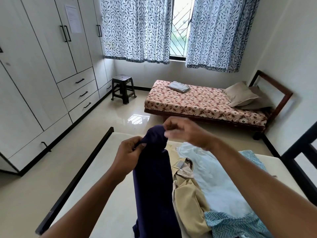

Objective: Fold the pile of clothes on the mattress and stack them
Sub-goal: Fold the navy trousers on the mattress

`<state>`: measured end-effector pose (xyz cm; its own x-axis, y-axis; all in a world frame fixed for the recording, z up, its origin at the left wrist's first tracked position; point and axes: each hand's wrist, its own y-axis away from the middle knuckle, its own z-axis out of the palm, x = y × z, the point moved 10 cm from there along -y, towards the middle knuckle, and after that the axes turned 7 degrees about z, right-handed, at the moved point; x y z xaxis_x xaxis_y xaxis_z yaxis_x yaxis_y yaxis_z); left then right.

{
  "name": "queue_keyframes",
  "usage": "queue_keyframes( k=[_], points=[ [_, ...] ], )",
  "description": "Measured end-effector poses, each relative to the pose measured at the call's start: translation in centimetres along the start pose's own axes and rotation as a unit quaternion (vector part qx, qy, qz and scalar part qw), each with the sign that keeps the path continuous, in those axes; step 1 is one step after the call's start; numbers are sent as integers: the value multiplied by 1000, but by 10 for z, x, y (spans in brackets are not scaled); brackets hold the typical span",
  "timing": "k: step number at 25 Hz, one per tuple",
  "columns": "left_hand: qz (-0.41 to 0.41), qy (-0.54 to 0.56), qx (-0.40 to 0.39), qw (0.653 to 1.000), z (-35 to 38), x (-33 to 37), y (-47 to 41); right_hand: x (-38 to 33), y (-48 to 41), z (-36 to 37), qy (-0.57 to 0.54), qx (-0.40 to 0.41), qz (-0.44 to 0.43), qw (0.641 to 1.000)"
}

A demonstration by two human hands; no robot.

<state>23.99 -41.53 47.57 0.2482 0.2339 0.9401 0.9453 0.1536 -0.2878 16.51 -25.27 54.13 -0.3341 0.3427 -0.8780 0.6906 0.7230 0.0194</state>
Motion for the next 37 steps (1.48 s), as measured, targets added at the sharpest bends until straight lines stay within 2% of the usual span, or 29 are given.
queue_keyframes(
  k=[3, 5, 8, 9, 11, 13, 15, 18, 21, 23, 25, 27, 29, 31, 32, 34, 36, 37],
  points=[
    [-4, 56, -38, 998, 4, -1, -1, 26, 3, 47, 47, -148, 40, 987],
    [-4, 92, -67, 994, 9, 1, 1, 44, 5, 58, 20, -180, 109, 977],
    [-6, 130, -79, 988, 11, 8, 0, 52, 13, 75, -114, -249, 209, 939],
    [-7, 138, -71, 988, 10, 10, -3, 52, 17, 78, -116, -279, 228, 926],
    [-6, 146, -60, 987, 8, 11, -8, 54, 19, 79, -45, -301, 248, 920],
    [-3, 152, -55, 987, 7, 11, -12, 47, 11, 70, 56, -270, 226, 934],
    [-7, 157, -44, 987, 2, 6, -15, 27, 1, 50, 98, -205, 172, 958],
    [-17, 135, -29, 990, -7, 0, -17, -9, -13, -21, 70, -14, 85, 994],
    [-17, 77, -12, 997, -13, -1, -20, -26, -14, -88, -8, 210, 6, 978],
    [-10, 49, 0, 999, -11, -1, -25, -21, -12, -97, -64, 281, -27, 957],
    [-8, 37, 7, 999, -9, -1, -32, -2, -13, -82, -118, 276, -30, 953],
    [-2, 35, 16, 999, -7, 1, -39, 36, -17, -44, -138, 184, 26, 973],
    [5, 54, 18, 998, -2, 2, -46, 84, -13, 14, -99, 55, 147, 983],
    [-3, 79, 26, 997, 1, 0, -51, 109, -7, 55, 3, -16, 207, 978],
    [-5, 88, 30, 996, 4, -1, -52, 110, -10, 58, 40, -9, 208, 977],
    [-9, 96, 32, 995, 10, -7, -48, 98, -23, 45, 34, 36, 193, 980],
    [-38, 68, -4, 997, 19, -30, -35, 70, -33, 22, -52, 92, 160, 982],
    [-69, 51, -50, 995, 31, -45, -24, 57, -35, 10, -106, 113, 134, 979]
  ],
)
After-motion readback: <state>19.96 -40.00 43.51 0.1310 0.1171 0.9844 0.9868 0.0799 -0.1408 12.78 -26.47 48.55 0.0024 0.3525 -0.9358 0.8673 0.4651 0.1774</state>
